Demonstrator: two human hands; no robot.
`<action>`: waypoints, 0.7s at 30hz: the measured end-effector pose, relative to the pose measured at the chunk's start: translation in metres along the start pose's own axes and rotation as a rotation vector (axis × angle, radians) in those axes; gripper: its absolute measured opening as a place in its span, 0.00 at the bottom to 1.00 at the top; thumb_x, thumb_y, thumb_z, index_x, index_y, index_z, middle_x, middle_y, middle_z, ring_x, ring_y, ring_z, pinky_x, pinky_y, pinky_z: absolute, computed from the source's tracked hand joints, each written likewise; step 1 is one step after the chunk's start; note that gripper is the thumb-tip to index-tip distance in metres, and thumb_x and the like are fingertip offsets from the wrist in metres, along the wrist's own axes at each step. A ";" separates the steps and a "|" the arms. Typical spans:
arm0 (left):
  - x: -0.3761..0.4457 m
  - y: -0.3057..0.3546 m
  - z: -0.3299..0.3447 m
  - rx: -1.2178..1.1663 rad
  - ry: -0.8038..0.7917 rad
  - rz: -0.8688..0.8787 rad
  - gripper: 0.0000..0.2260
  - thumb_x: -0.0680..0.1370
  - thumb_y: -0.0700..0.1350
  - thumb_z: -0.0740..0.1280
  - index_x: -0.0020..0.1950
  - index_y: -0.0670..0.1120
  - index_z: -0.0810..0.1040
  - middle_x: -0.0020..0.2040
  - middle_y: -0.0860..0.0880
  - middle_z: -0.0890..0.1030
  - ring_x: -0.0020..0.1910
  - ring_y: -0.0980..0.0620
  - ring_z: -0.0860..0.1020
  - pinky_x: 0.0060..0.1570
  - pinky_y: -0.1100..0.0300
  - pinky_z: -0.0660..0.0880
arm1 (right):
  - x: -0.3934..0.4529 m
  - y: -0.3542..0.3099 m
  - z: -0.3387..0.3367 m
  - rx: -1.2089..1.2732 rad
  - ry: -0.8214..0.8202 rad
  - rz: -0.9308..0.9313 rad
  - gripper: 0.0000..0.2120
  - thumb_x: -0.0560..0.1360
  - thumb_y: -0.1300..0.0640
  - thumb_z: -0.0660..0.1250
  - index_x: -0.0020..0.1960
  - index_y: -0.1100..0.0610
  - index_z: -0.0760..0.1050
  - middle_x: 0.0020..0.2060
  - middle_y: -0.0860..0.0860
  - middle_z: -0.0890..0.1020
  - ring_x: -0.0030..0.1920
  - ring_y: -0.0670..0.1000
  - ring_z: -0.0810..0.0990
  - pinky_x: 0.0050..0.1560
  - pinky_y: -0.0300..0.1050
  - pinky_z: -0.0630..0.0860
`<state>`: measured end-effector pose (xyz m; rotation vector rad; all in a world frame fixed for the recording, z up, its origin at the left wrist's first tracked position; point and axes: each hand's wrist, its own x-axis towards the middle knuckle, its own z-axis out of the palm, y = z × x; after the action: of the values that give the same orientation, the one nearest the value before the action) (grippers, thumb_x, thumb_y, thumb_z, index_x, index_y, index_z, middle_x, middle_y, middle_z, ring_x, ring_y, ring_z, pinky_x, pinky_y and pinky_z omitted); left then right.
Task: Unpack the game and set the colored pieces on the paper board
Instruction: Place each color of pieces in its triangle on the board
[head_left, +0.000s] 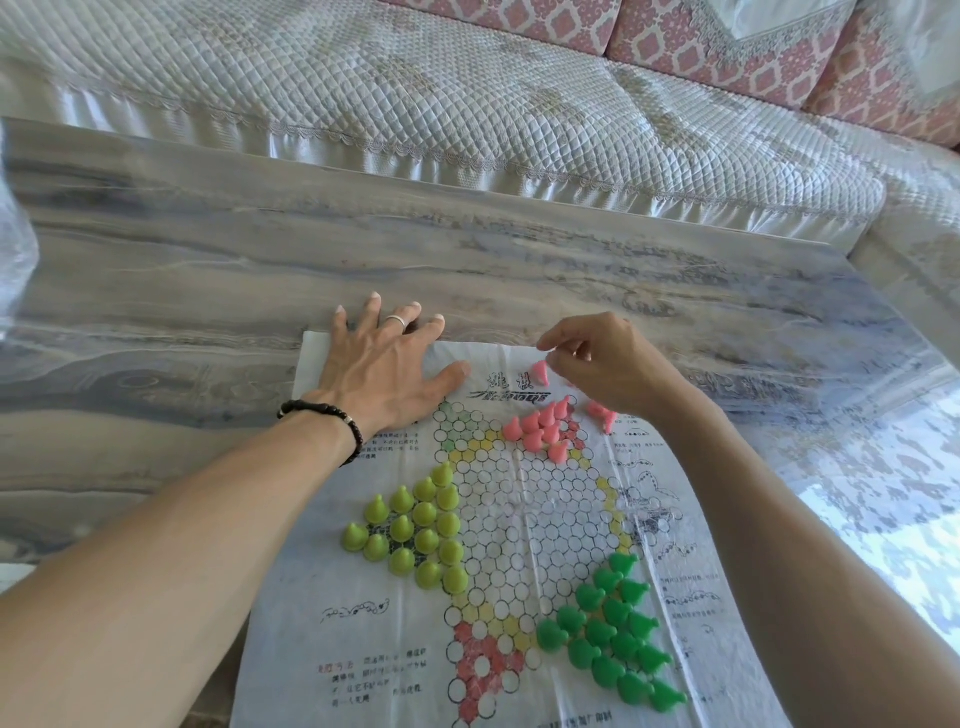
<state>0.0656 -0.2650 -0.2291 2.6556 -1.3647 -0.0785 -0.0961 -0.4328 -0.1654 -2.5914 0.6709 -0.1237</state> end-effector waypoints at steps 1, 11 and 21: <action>0.000 0.001 0.000 -0.001 -0.003 0.000 0.33 0.75 0.71 0.47 0.76 0.57 0.59 0.78 0.50 0.57 0.77 0.41 0.49 0.72 0.36 0.45 | 0.004 0.000 -0.001 -0.006 -0.026 -0.008 0.08 0.75 0.58 0.68 0.53 0.55 0.81 0.43 0.46 0.82 0.42 0.41 0.79 0.48 0.40 0.78; 0.000 0.000 -0.002 -0.007 -0.008 -0.008 0.34 0.74 0.72 0.46 0.76 0.57 0.59 0.78 0.50 0.57 0.77 0.41 0.49 0.73 0.36 0.46 | 0.023 0.002 0.013 -0.203 0.009 0.030 0.10 0.72 0.65 0.68 0.51 0.56 0.82 0.45 0.49 0.84 0.44 0.48 0.82 0.49 0.45 0.81; 0.000 0.000 -0.004 -0.017 -0.008 -0.008 0.33 0.75 0.71 0.48 0.76 0.57 0.60 0.78 0.50 0.57 0.77 0.41 0.49 0.73 0.36 0.45 | 0.022 0.010 0.006 -0.214 -0.004 0.014 0.10 0.73 0.65 0.66 0.54 0.60 0.79 0.42 0.51 0.82 0.40 0.48 0.81 0.46 0.43 0.80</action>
<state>0.0658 -0.2649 -0.2255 2.6497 -1.3490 -0.1014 -0.0796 -0.4488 -0.1753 -2.7895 0.7372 -0.0436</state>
